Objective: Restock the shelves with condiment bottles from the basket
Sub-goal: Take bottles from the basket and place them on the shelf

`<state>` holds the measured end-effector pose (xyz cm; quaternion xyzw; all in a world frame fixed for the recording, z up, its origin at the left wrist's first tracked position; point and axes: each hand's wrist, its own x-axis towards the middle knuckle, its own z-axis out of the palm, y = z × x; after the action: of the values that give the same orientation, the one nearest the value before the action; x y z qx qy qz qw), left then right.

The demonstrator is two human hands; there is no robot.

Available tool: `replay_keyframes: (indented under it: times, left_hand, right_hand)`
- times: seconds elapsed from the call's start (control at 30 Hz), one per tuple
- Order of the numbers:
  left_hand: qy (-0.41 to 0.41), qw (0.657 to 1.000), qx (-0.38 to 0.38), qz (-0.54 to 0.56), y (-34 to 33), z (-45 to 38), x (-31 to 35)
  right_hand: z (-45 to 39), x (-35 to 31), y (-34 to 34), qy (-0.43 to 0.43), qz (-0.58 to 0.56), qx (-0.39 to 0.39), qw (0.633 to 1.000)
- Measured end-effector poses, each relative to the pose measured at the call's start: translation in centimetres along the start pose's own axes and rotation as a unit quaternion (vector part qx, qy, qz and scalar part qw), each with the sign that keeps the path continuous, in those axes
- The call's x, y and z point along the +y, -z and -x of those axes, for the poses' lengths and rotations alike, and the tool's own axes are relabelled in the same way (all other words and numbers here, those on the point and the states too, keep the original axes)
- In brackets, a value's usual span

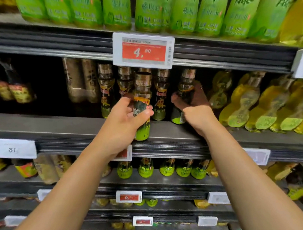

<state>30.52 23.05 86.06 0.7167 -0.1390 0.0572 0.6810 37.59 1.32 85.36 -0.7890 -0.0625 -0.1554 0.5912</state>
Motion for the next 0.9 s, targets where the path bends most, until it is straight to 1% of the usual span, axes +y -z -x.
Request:
replay_keyframes:
  times: [0.1, 0.23, 0.3, 0.4, 0.6, 0.77, 0.9]
  left_hand:
    - [-0.021, 0.999, -0.009, -0.029, -0.1, -0.7, -0.7]
    - [-0.045, 0.997, -0.018, -0.061, 0.0, -0.6, -1.2]
    - [-0.043, 0.997, -0.019, -0.069, 0.2, -0.4, -1.4]
    - [-0.025, 0.997, -0.010, -0.068, 0.6, -0.4, -1.9]
    - [-0.019, 0.997, -0.001, -0.074, 0.7, -0.4, -1.8]
    - [-0.020, 0.996, 0.000, -0.093, 0.7, -0.3, -1.8]
    - [-0.026, 0.992, -0.003, -0.121, 0.7, -0.3, -2.1]
  right_hand:
    - [0.0, -0.1, 0.2, -0.002, 0.021, -0.009, 1.000]
    - [1.0, 0.0, 1.8, -0.030, 0.095, -0.057, 0.993]
    - [1.7, 0.5, 2.6, -0.029, 0.132, -0.072, 0.988]
    - [2.1, 0.5, 2.8, -0.013, 0.189, -0.047, 0.981]
    - [1.9, -0.2, 1.3, -0.014, 0.235, -0.005, 0.972]
    - [2.0, -0.1, 1.5, -0.035, 0.298, -0.023, 0.954]
    - [2.2, -0.3, 1.3, -0.037, 0.282, -0.008, 0.959]
